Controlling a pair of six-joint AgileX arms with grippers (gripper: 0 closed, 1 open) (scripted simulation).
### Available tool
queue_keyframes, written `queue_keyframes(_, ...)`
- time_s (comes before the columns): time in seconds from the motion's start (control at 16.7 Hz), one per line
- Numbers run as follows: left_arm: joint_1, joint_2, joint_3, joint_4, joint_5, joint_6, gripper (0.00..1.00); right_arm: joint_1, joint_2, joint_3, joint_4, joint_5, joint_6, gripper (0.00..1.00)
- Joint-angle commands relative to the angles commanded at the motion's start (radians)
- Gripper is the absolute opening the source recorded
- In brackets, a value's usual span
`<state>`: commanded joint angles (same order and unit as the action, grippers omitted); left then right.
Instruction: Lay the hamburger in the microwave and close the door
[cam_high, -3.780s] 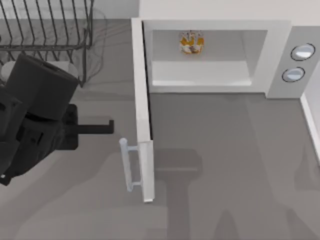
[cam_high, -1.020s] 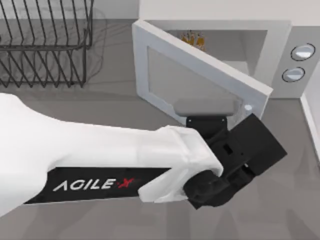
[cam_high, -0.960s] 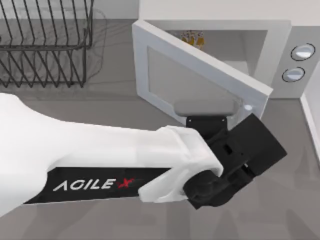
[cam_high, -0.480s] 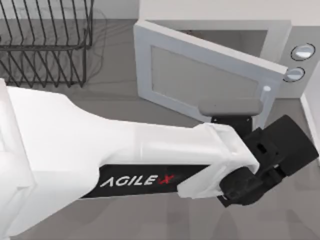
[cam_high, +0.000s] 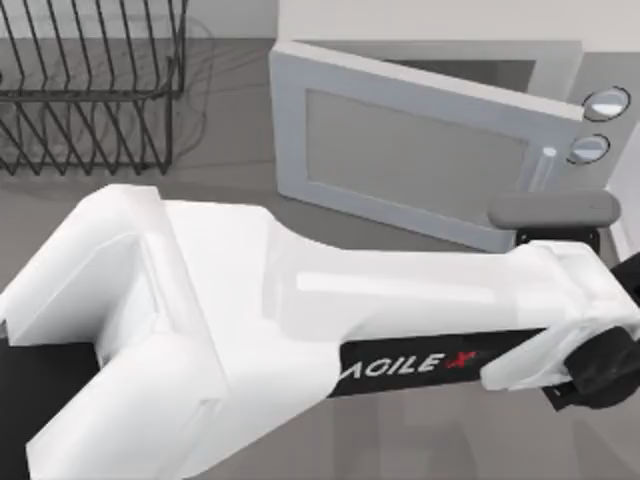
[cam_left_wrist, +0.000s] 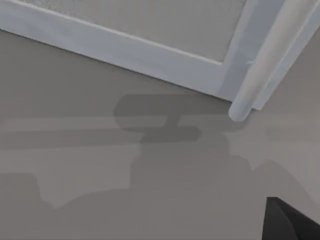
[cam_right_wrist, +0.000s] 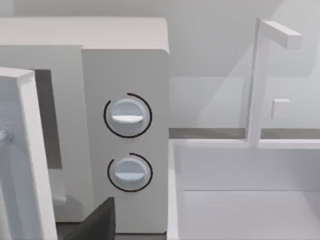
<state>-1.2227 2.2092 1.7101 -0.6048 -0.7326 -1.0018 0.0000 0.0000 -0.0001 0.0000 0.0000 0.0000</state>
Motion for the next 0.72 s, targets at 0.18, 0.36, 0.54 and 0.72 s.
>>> queue_keyframes(0.18, 0.0, 0.001, 0.001, -0.001, 0.0, 0.0, 0.0, 0.0, 0.0, 0.0, 0.0, 0.0, 0.0, 1.0)
queue_keyframes(0.36, 0.015, 0.012, 0.016, 0.007, 0.011, 0.016, 0.0, 0.0, 0.0, 0.0, 0.0, 0.0, 0.0, 1.0)
queue_keyframes(0.54, 0.081, 0.086, 0.117, 0.032, 0.055, 0.102, 0.0, 0.0, 0.0, 0.0, 0.0, 0.0, 0.0, 1.0)
queue_keyframes(0.72, 0.172, 0.158, 0.221, 0.061, 0.093, 0.191, 0.0, 0.0, 0.0, 0.0, 0.0, 0.0, 0.0, 1.0)
